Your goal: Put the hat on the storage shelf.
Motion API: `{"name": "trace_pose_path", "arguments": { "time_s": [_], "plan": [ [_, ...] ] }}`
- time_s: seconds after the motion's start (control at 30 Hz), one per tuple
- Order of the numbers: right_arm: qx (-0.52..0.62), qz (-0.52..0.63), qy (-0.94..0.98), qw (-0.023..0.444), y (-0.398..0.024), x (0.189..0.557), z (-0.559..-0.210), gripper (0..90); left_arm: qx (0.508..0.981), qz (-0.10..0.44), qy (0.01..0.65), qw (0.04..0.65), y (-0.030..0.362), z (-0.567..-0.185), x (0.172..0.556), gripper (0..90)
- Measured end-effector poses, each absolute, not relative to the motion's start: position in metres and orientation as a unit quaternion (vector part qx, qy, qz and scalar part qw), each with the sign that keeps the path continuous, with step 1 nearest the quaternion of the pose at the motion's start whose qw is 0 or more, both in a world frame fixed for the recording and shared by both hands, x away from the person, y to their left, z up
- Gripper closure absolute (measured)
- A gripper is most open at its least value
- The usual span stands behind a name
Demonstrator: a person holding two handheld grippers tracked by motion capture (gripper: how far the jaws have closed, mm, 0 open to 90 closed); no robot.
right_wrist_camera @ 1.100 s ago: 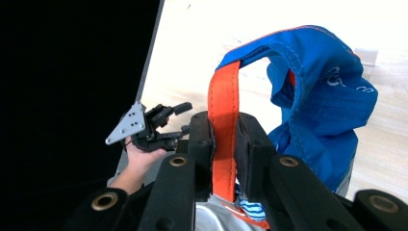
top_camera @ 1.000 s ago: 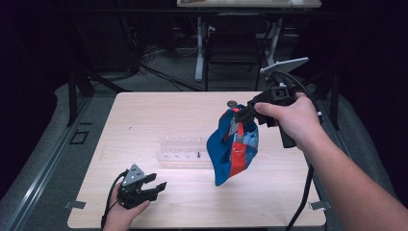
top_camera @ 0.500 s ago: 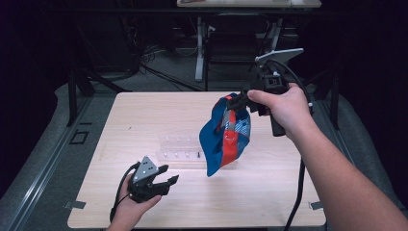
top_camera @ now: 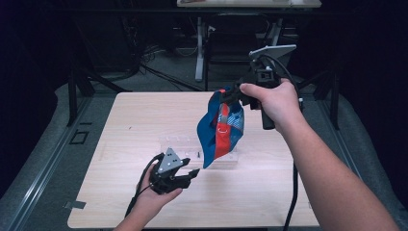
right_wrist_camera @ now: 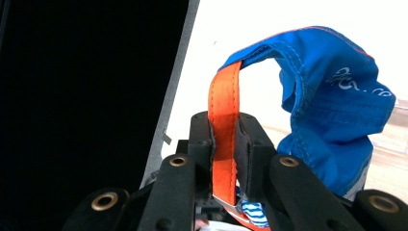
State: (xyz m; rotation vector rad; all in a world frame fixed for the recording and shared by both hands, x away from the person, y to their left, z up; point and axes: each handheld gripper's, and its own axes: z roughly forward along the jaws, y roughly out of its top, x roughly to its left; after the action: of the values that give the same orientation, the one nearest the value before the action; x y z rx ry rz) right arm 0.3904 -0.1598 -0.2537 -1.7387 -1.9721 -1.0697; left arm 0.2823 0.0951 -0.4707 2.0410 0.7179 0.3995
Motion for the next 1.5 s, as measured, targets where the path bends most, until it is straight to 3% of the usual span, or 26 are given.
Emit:
{"name": "trace_pose_path", "arguments": {
  "time_s": [0.33, 0.87, 1.5],
  "plan": [
    [-0.599, -0.377, -0.689, 0.157, -0.146, 0.393, -0.255, 78.1, 0.832, 0.182, 0.286, 0.438, 0.08, -0.471, 0.287, 57.2],
    [-0.594, -0.385, -0.688, 0.162, -0.136, 0.395, -0.259, 78.1, 0.833, 0.209, 0.306, 0.41, 0.096, -0.473, 0.3, 85.3],
    [-0.588, -0.384, -0.693, 0.164, -0.118, 0.405, -0.278, 78.1, 0.825, 0.202, 0.324, 0.416, 0.107, -0.485, 0.313, 88.0]
  ]
}}
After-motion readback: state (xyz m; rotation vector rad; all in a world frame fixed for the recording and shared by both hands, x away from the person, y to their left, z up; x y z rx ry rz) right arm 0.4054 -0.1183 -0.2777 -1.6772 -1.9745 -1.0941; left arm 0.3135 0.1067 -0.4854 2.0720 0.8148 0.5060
